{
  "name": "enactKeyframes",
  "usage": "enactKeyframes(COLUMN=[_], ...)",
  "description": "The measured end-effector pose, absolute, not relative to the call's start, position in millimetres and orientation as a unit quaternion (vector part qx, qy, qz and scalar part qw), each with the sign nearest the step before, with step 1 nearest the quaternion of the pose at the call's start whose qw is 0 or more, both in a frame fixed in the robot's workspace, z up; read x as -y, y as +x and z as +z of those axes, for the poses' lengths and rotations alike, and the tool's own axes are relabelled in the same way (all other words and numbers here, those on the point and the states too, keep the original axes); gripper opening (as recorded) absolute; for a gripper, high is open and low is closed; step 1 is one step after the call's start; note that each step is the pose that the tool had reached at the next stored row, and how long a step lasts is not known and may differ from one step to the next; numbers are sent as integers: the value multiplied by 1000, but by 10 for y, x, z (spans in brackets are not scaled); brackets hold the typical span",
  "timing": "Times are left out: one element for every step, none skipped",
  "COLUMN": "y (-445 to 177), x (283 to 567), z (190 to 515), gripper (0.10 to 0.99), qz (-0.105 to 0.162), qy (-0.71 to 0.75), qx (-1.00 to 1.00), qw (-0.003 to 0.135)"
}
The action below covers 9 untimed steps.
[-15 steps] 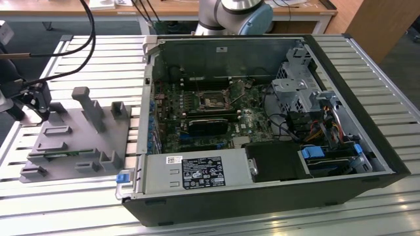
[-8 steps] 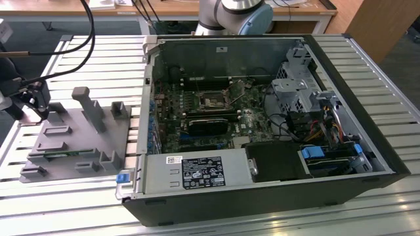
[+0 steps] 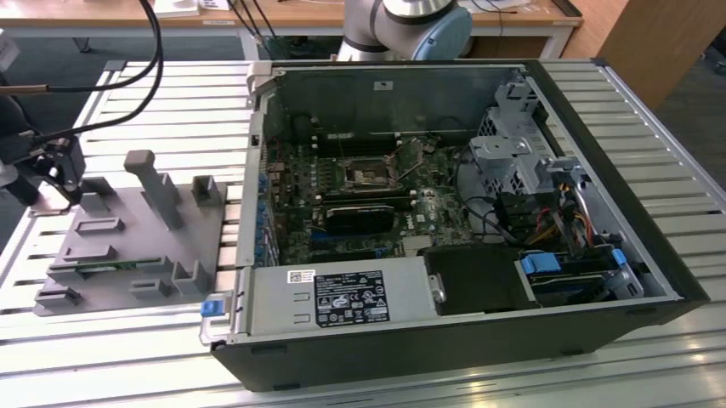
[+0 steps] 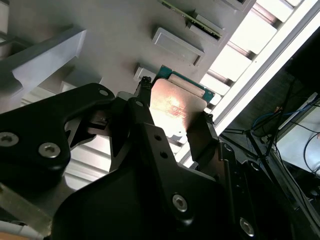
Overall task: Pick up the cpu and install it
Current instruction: 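Pick up the cpu and move it towards the insertion slot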
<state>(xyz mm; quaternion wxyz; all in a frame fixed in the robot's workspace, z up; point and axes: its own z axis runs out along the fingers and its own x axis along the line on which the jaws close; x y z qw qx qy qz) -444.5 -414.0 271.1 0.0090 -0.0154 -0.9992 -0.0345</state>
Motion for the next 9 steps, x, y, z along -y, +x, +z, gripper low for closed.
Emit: enactKeyframes(y=[-4445, -4445, -4445, -4445, -4445, -4445, -4445, -4445, -4445], x=[4140, 4140, 4140, 4140, 4140, 4140, 4140, 4140, 4140], z=[2716, 2721, 2726, 2731, 2735, 2740, 2746, 2752, 2757], gripper=[537, 537, 537, 537, 537, 537, 537, 537, 537], qz=[-35, -35, -35, -35, -35, -35, -35, -35, -35], qy=[-15, -15, -15, -15, -15, -15, -15, -15, -15], qx=[999, 999, 999, 999, 999, 999, 999, 999, 999], qw=[9, 9, 9, 9, 9, 9, 9, 9, 9])
